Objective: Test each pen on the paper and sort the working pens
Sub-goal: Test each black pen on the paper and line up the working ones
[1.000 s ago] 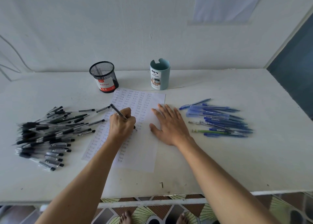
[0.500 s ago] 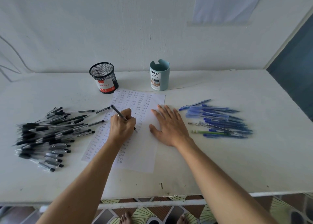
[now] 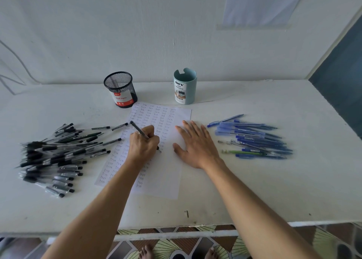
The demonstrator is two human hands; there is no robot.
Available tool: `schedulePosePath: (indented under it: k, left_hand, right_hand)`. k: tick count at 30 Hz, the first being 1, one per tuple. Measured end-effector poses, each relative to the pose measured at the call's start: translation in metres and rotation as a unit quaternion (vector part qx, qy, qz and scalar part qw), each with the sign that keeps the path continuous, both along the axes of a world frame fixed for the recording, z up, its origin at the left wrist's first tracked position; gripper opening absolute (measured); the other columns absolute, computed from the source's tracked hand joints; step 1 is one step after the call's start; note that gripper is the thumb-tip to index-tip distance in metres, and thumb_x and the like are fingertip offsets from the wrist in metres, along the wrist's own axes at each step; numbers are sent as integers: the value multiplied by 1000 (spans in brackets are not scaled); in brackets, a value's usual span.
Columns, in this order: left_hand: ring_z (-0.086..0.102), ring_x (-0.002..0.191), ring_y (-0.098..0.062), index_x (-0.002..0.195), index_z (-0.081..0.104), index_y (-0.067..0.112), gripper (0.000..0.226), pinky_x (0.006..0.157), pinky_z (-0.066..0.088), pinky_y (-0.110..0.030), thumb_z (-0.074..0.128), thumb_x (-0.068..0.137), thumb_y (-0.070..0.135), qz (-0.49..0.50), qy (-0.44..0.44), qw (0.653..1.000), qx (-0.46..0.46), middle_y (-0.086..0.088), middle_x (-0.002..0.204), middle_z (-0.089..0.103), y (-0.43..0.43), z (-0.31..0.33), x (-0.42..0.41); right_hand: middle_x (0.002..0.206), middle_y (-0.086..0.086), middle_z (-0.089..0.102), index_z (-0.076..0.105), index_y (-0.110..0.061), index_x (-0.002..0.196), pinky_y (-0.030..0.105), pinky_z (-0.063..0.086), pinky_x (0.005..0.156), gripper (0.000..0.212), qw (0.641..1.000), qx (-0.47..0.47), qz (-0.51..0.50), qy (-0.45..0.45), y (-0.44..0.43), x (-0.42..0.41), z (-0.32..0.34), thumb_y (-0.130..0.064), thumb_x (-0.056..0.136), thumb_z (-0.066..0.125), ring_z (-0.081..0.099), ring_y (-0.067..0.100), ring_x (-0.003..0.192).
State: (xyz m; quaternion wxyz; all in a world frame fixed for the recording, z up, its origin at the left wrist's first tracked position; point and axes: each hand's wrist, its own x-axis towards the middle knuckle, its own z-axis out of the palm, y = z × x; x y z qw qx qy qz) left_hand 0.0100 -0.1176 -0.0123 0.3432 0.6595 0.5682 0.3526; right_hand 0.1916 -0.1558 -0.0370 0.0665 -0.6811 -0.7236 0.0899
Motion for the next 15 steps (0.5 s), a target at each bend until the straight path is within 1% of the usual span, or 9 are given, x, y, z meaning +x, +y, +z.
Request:
schedulePosePath:
  k: [3,5,8,9,10,11,12,14,15]
  left_hand:
    - [29,42,-6,60,27,12,33,40,30,-22,48,73,-10,2,-2,1000,-10,-4,57,28,1,-1,-1]
    - [39,46,-11,61,30,9,27,41,34,-24,50,71,-5,6,-22,999,-28,-7,57,34,4,-2,-4]
    - [42,45,-15,62,46,13,15,42,33,-25,52,69,1,13,-143,988,-60,-6,54,42,7,0,-10]
    - [39,44,-16,71,51,15,16,42,30,-24,53,76,0,14,-188,980,-68,-5,53,42,8,1,-11]
    - [37,43,-16,82,51,15,16,42,27,-23,52,86,-1,18,-225,971,-79,-4,52,40,10,0,-12]
    - [35,42,-17,90,48,16,13,42,25,-23,51,96,5,22,-249,964,-87,-1,52,37,11,0,-12]
    - [34,40,-17,94,44,18,10,41,25,-23,49,103,16,27,-261,961,-91,1,52,35,13,-1,-11]
    - [35,36,-16,100,44,19,22,38,29,-24,44,106,40,30,-256,962,-85,1,50,37,14,-2,-10]
    - [36,34,-16,107,47,18,28,38,31,-24,40,106,45,22,-244,967,-73,-1,50,40,14,-3,-11]
  right_hand:
    - [167,-2,2,12,-29,158,43,-4,124,68,1000,-2,-1,-2,0,0,1,-58,99,29,-5,18,154]
    - [168,-2,1,12,-28,158,42,-5,124,68,1000,-4,-1,0,-1,0,2,-58,99,29,-6,18,154]
    - [168,1,0,10,-20,159,39,-5,124,71,1000,-7,-9,13,-1,1,3,-55,100,30,-5,17,154]
    - [168,2,-1,10,-17,159,37,-6,124,71,1000,-8,-14,17,-1,1,4,-54,101,30,-5,17,154]
    - [168,2,-1,10,-15,159,35,-6,123,71,1000,-8,-20,19,-1,1,4,-52,102,30,-5,17,154]
    - [168,3,0,10,-14,159,35,-6,123,70,999,-6,-26,22,-1,1,4,-51,102,30,-4,17,154]
    - [167,3,1,11,-13,158,34,-6,123,70,999,-4,-31,25,-1,1,4,-50,102,31,-3,18,154]
    - [167,3,5,13,-13,158,34,-4,123,70,999,0,-39,30,-2,0,4,-49,102,32,0,17,154]
    - [167,3,7,14,-13,158,34,-4,123,69,999,3,-41,32,-2,0,4,-48,102,33,1,17,154]
